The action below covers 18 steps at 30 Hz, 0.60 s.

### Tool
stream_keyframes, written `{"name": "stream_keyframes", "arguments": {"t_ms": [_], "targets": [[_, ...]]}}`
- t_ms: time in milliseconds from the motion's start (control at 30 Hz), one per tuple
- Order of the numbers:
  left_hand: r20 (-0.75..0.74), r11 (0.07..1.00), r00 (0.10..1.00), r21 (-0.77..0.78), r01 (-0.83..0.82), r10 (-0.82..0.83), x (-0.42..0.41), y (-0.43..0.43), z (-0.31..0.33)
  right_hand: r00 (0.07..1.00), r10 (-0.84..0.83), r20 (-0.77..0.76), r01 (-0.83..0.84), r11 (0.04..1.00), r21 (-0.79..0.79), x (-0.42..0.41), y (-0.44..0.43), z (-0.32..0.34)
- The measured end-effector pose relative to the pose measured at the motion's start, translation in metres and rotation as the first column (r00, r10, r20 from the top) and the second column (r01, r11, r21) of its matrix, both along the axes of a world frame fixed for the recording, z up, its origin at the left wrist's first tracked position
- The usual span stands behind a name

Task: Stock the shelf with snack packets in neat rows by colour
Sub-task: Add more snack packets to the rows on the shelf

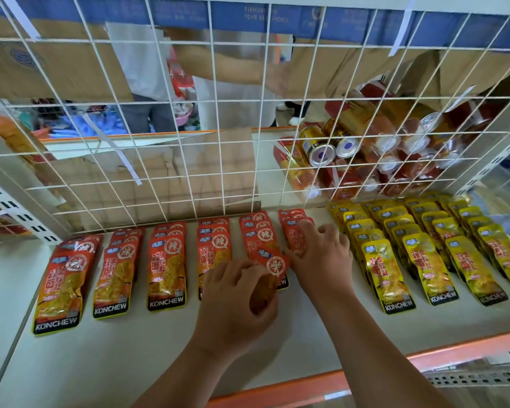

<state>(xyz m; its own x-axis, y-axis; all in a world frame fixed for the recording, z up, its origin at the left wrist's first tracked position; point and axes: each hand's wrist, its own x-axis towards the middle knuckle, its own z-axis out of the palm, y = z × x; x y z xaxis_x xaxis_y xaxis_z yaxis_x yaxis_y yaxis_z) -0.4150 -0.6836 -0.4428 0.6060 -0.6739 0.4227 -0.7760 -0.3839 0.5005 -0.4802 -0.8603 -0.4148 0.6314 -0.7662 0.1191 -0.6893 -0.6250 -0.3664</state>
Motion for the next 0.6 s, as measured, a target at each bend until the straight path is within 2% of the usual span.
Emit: {"name": "stream_keyframes", "arguments": {"t_ms": [333,500,600], "targets": [[-0.005,1.0,1.0,0.001,0.003,-0.003,0.0002,0.0006,-0.0024,1.0,0.016,0.016,-0.017,1.0,0.024,-0.0048,0.0009,-0.0025],[-0.001,1.0,1.0,0.007,0.004,-0.004,0.0004,0.0004,-0.0032,0.998,0.01,0.056,-0.01,1.0,-0.012,-0.0051,0.0028,-0.004],[0.01,1.0,1.0,-0.001,0.002,-0.002,0.0004,0.0001,-0.0027,1.0,0.017,0.015,-0.017,1.0,0.007,-0.0049,0.0025,-0.004]]}}
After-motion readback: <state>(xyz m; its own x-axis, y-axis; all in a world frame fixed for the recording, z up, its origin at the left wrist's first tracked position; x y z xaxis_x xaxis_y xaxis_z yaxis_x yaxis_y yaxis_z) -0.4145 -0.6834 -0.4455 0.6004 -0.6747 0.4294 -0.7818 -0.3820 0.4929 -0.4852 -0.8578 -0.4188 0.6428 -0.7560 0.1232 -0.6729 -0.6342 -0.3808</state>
